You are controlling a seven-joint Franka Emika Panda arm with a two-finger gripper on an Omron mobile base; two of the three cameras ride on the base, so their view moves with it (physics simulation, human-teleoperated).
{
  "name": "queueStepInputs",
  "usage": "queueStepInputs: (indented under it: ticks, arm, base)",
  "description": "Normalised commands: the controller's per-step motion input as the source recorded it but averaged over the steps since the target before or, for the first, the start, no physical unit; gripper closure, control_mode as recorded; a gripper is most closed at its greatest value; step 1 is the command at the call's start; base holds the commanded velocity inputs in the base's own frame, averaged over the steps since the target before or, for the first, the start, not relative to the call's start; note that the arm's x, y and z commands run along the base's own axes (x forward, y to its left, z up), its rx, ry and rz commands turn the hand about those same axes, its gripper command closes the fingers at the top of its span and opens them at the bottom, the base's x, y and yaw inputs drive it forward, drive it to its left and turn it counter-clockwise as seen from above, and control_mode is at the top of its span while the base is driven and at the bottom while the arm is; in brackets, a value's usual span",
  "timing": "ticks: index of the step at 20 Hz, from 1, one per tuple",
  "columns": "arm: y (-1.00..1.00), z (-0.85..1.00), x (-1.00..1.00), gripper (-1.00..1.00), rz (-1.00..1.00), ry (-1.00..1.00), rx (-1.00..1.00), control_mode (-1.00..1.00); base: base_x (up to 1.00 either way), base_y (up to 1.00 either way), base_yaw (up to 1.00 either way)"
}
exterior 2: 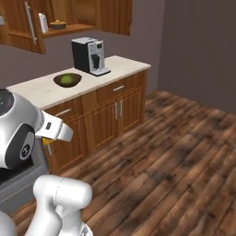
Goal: Pick the cheese from the fridge and the cheese grater from the cabinet and place them next to the salad bowl.
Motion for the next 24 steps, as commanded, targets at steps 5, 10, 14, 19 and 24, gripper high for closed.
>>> queueStepInputs:
  ticks: [5, 10, 14, 19, 24]
  arm:
    - [0.0, 0.0, 0.0, 1.0, 0.0, 0.0, 0.0, 1.0]
    - [0.0, 0.0, 0.0, 1.0, 0.0, 0.0, 0.0, 1.0]
    - [0.0, 0.0, 0.0, 1.0, 0.0, 0.0, 0.0, 1.0]
    - [0.0, 0.0, 0.0, 1.0, 0.0, 0.0, 0.0, 1.0]
    - [0.0, 0.0, 0.0, 1.0, 0.0, 0.0, 0.0, 1.0]
  base:
    - [0.89, 0.01, 0.0]
    - [0.91, 0.0, 0.05]
    - [0.87, 0.0, 0.16]
    - [0.84, 0.0, 0.2]
    - [0.78, 0.0, 0.31]
